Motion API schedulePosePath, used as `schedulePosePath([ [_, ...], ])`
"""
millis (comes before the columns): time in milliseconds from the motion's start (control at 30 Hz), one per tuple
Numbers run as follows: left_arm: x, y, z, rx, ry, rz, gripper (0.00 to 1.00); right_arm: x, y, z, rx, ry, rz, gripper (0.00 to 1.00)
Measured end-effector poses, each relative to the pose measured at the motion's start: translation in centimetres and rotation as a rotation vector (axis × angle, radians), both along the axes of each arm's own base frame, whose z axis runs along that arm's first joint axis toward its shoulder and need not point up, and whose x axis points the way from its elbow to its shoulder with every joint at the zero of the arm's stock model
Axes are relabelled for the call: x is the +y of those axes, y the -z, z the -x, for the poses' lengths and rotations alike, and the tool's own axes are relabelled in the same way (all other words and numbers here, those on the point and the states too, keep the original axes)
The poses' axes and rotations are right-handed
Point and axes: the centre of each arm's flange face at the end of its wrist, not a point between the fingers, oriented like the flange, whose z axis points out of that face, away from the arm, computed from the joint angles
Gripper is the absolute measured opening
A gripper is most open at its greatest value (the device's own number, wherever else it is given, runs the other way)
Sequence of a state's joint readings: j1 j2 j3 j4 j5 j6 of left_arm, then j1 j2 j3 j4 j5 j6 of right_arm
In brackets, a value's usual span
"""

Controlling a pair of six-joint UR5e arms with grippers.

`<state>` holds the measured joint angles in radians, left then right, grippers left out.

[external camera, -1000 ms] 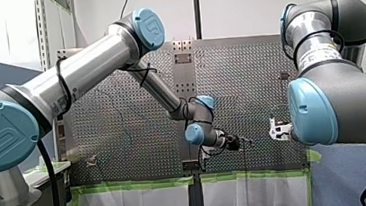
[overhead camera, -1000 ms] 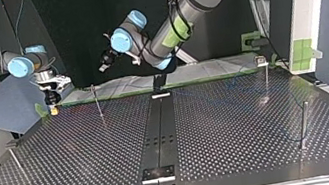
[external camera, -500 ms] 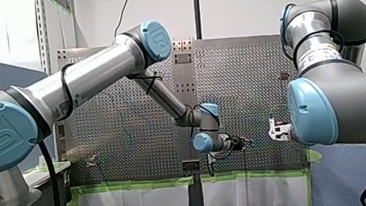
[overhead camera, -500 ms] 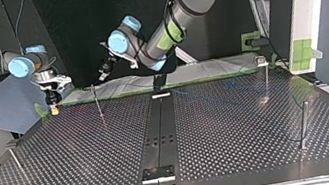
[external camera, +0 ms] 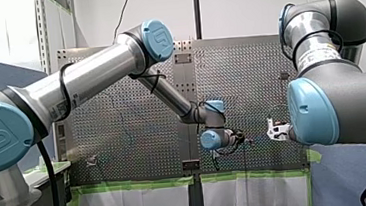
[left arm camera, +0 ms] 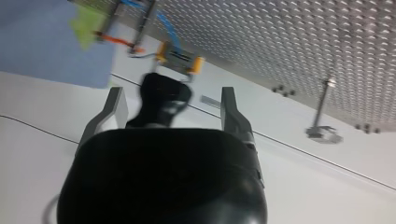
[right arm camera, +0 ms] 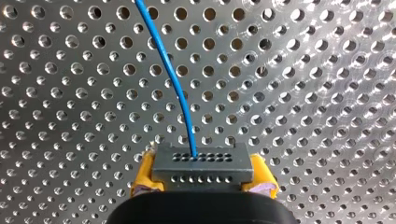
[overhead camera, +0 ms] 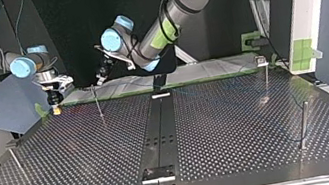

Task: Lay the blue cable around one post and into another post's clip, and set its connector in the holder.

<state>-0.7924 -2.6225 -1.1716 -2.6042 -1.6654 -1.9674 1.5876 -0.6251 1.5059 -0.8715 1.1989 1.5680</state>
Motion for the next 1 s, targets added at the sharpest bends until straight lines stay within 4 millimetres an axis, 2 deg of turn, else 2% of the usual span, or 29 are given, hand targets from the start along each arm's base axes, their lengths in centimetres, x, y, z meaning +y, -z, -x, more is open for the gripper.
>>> schedulePosePath([
  [167,0.6,1.9,1.2,0.003,-0.021,-0.068,0.98,0.0,0.0,0.0,0.000,-0.001,0.000,0.00],
  [400,-0.5,4.1,1.7,-0.037,-0.009,-0.113,0.96,0.0,0.0,-0.1,0.000,-0.002,0.000,0.00],
  [500,-1.2,4.1,1.5,-0.067,-0.004,-0.115,0.96,0.1,0.0,-0.2,0.000,-0.002,-0.003,0.00],
  [667,-2.3,2.8,0.6,-0.126,-0.003,-0.116,0.96,0.1,0.0,-0.2,0.000,-0.003,-0.004,0.00],
  [1000,-2.5,2.6,0.4,-0.173,0.003,-0.173,0.96,0.1,0.1,-0.3,0.000,-0.004,-0.005,0.00],
])
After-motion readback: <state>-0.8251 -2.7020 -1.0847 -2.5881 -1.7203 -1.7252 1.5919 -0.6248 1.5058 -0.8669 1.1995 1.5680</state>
